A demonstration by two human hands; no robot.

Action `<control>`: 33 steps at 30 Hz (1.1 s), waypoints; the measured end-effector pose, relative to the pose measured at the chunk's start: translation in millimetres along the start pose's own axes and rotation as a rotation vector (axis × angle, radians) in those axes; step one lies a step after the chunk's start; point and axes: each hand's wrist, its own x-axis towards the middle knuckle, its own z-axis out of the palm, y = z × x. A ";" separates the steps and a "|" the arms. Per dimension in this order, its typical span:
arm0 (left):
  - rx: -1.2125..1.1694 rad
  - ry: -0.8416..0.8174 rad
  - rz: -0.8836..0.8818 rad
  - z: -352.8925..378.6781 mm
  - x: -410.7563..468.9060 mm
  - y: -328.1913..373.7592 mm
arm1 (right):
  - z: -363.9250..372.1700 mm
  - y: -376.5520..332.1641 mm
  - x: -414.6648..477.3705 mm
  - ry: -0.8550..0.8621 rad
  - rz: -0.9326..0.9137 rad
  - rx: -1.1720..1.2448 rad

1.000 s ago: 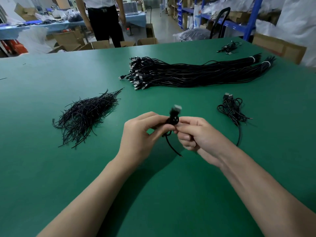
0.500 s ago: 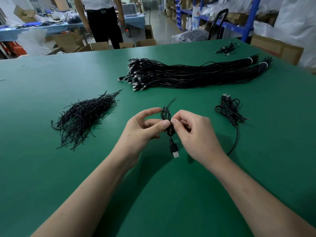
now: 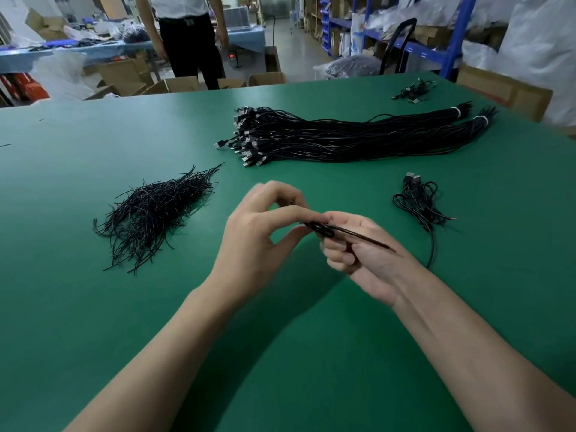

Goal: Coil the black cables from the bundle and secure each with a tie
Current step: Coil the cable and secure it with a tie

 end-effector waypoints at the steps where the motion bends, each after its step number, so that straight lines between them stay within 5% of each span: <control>1: -0.098 -0.033 -0.064 1.0 -1.6 0.5 | 0.6 0.5 0.4 0.027 -0.028 -0.045; 5: -0.678 0.014 -0.527 3.5 -4.7 3.1 | 4.8 0.4 -0.6 0.196 -0.296 -0.494; 8: -0.807 0.059 -0.697 8.4 -5.9 3.9 | 9.6 2.0 -3.5 0.302 -0.534 -0.897; 11: -0.877 -0.041 -0.851 11.9 -9.4 -0.1 | 10.6 0.8 -6.5 0.350 -0.638 -1.008; 15: -0.752 -0.098 -0.739 10.1 -9.0 -2.3 | 10.6 0.7 -5.8 0.317 -0.575 -1.000; 21: -0.225 0.031 -0.272 -0.9 -4.8 -5.9 | 8.9 0.5 -4.7 0.071 -0.173 -0.330; 24: -0.191 0.011 -0.174 -4.1 -3.8 -3.1 | 7.0 -0.1 -5.7 0.002 -0.092 -0.147; 27: -0.381 -0.044 -0.308 -4.5 -4.7 1.9 | 7.4 -0.6 -3.5 0.069 -0.171 -0.264; 33: -0.736 -0.003 -0.706 2.7 -1.2 5.1 | 9.7 3.0 -4.6 0.346 -0.582 -0.917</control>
